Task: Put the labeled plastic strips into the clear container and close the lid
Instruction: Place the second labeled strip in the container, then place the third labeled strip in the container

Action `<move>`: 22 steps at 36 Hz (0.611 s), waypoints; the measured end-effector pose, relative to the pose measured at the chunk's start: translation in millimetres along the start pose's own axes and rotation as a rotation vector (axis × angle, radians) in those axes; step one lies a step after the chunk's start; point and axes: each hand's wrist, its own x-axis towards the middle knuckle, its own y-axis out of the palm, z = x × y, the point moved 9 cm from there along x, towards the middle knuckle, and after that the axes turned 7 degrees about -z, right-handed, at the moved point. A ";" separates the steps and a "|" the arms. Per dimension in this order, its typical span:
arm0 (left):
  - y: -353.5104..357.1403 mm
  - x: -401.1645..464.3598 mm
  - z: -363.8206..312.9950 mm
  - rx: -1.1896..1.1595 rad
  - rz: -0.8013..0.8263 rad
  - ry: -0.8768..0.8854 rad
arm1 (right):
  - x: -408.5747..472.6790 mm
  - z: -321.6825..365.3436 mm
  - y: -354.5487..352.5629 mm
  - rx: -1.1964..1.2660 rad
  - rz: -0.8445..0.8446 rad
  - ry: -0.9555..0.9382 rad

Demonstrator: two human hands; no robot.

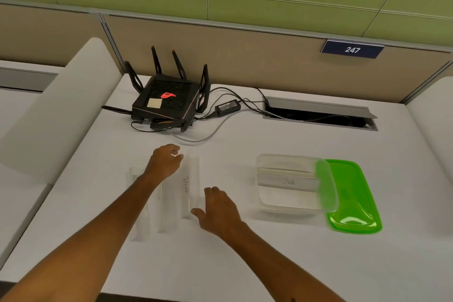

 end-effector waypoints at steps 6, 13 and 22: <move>17.6 19.4 -11.9 0.050 0.127 0.080 | -0.2 6.4 16.6 0.027 -0.014 0.093; 28.2 33.6 -19.3 0.139 0.218 0.179 | 0.8 15.4 27.3 0.012 -0.021 0.126; 36.2 45.8 -20.8 0.116 0.285 0.177 | 3.6 19.1 29.9 -0.017 -0.039 0.134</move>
